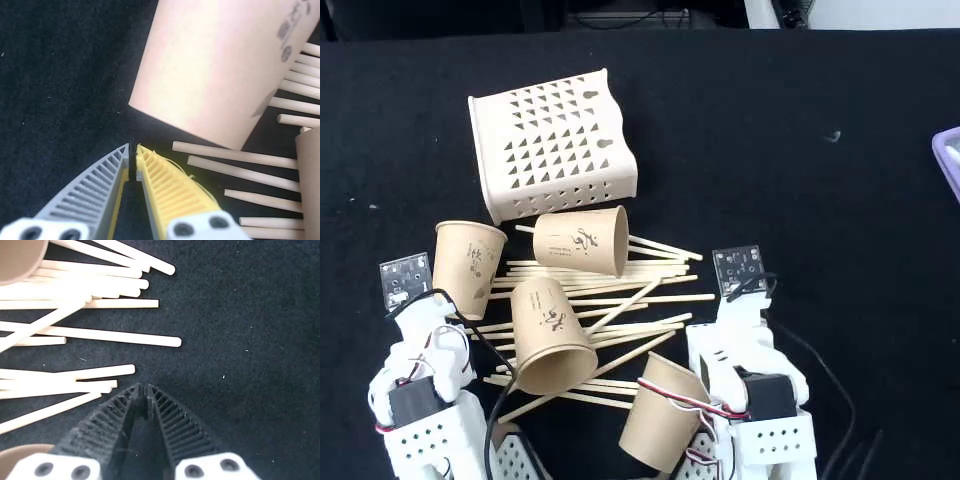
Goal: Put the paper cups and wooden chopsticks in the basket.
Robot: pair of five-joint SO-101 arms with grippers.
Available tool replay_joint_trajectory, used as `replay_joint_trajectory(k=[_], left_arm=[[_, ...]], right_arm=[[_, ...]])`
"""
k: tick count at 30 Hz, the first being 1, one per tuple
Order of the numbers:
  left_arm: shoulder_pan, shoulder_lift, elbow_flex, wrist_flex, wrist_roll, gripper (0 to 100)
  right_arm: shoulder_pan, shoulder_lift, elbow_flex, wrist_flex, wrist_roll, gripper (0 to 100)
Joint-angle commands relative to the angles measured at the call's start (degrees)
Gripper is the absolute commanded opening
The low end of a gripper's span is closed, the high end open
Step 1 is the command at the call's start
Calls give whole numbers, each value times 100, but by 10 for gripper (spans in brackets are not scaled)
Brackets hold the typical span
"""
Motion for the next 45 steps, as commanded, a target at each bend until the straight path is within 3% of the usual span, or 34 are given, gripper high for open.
replay_joint_trajectory(k=[1, 37, 45], left_arm=[[13, -35, 127, -18, -26, 30], [13, -35, 127, -18, -26, 30], [919, -44, 127, -18, -35, 31]], right_arm=[[-53, -532, -4, 35, -18, 12], [-79, -532, -4, 35, -18, 12], [-79, -532, -4, 35, -18, 12]])
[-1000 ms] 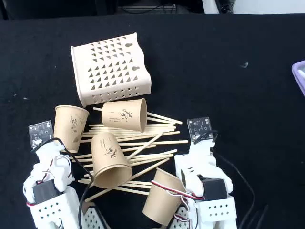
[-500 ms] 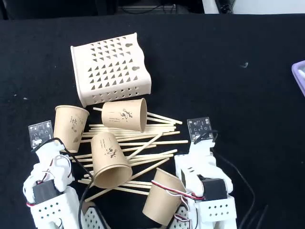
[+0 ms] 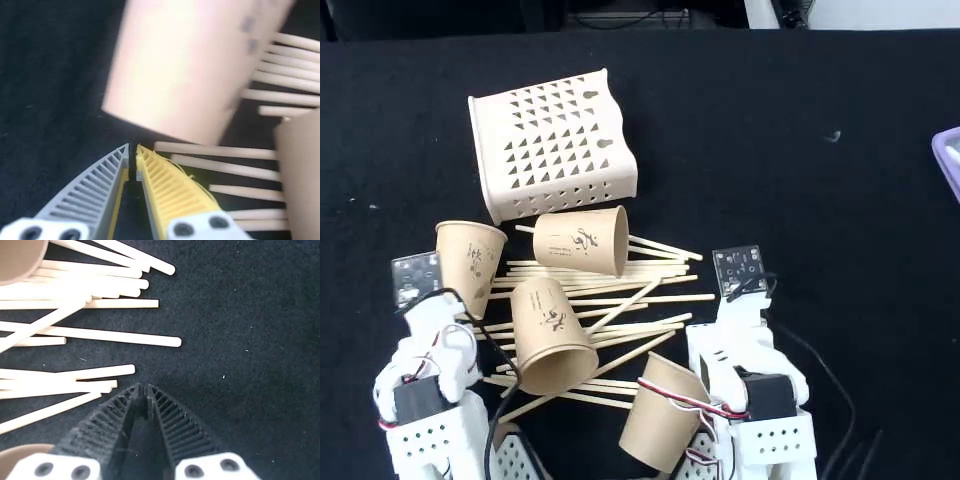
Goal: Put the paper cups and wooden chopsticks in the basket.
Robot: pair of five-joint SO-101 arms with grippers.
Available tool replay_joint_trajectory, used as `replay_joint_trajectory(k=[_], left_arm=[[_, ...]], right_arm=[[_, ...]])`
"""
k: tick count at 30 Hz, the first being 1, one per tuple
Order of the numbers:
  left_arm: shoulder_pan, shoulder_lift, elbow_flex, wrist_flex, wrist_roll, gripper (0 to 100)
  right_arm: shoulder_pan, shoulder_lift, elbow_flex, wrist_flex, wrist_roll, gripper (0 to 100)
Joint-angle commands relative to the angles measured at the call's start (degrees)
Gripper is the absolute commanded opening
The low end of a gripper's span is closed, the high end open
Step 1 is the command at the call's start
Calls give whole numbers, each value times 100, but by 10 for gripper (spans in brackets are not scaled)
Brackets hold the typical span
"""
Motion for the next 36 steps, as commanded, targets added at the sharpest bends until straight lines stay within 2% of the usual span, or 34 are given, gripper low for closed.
replay_joint_trajectory(k=[1, 8, 11, 16, 18, 22, 24, 28, 31, 34, 36], left_arm=[[541, -44, 127, -18, -35, 31], [708, -44, 127, -18, -18, 31], [558, -44, 127, -18, -53, 30], [-119, -62, -127, -334, -62, 33], [-611, -62, -488, -580, -114, 33], [-1587, -62, -1314, -1090, -1108, 34], [-1868, -62, -1604, -1310, -1459, 34], [-2325, -62, -2246, -1811, -1503, 35], [-2404, -26, -2870, -2171, -1240, 114], [-2369, -18, -3530, -2400, -308, 249], [-2220, 35, -3996, -2418, 79, 263]], right_arm=[[-79, -532, -4, 35, -18, 12], [-79, -532, -4, 26, -18, 15], [-35, -532, -4, -176, -9, 15], [-26, -532, -92, -791, -9, 15], [88, -532, -198, -1099, -9, 15], [484, -532, -347, -1969, 9, 15], [624, -532, -347, -2444, 334, 15], [853, -532, -585, -2980, 1486, 16], [1064, -532, -1341, -2971, 1538, 16], [1134, -479, -2545, -2655, 1512, 16], [1116, -470, -3468, -2233, 1512, 16]])
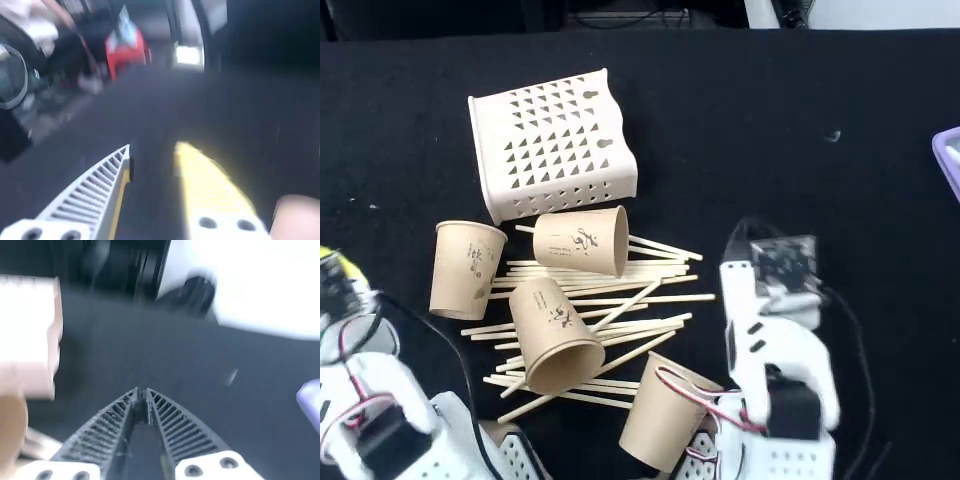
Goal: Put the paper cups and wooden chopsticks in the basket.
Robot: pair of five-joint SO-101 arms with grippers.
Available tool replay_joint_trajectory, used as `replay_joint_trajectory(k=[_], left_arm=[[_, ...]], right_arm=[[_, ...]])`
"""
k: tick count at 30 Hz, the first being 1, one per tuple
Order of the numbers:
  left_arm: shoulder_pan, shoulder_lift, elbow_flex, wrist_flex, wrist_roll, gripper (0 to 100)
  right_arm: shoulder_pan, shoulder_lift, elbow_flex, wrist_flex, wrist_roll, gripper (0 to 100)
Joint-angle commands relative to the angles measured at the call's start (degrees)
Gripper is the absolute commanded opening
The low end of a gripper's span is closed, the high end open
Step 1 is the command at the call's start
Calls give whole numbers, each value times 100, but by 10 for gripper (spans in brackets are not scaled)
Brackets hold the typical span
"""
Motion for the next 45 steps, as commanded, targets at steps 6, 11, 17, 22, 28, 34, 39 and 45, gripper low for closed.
replay_joint_trajectory(k=[6, 11, 17, 22, 28, 34, 39, 45], left_arm=[[1112, 1609, -2527, -167, 870, 238], [1736, 3947, -3934, 387, 853, 239], [2220, 6664, -5613, 853, 879, 239], [2220, 8774, -7327, 1292, 1248, 240], [2730, 11191, -9534, 2286, 1442, 240], [3108, 13055, -11398, 2831, 1442, 239], [3152, 14224, -12418, 3253, 1442, 235], [2958, 15174, -13490, 3859, 1442, 234]], right_arm=[[79, 259, -4585, 1371, 44, 16], [79, 2132, -6141, 1925, -70, 50], [-114, 4646, -6932, 2233, -914, 181], [-835, 6642, -7345, 2233, -932, 151], [-1108, 8330, -7653, 2057, -932, 141], [-1073, 9174, -7626, 1820, -932, 141], [-1108, 9569, -7618, 1864, -932, 141], [-1073, 9824, -7574, 1837, -888, 141]])
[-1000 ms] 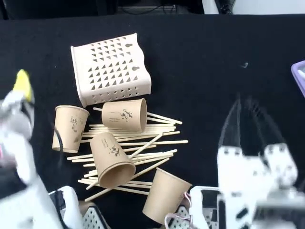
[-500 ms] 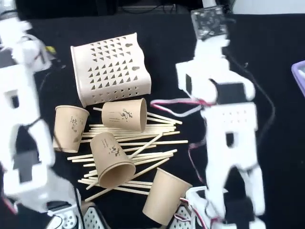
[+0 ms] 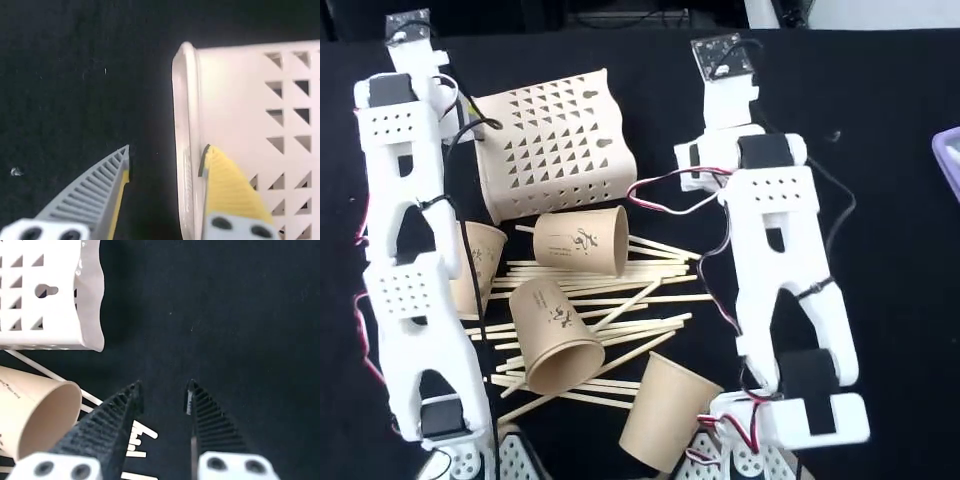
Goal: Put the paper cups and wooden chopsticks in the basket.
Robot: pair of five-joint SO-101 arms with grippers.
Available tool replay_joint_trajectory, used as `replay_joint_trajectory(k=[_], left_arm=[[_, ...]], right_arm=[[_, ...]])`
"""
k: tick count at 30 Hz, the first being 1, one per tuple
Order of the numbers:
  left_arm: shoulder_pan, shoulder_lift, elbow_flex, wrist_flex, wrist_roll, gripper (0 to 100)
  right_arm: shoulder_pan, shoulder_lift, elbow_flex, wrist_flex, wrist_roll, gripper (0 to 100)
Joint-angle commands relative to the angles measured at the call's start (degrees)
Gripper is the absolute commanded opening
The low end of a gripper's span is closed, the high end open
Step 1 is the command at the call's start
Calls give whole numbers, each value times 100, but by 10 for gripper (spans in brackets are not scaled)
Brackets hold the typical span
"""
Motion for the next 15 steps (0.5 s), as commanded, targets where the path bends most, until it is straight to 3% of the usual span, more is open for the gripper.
replay_joint_trajectory(k=[1, 4, 10, 15], left_arm=[[-171, 448, -971, 484, 18, 234], [-338, 791, -1314, 782, 0, 220], [-646, 1424, -1859, 1081, -9, 26], [-796, 1873, -2229, 1196, -18, 30]], right_arm=[[-88, 57, -224, -167, -18, 141], [-105, 127, -224, -176, -35, 141], [-105, 136, -233, -176, -62, 141], [-105, 136, -233, -176, -62, 141]])
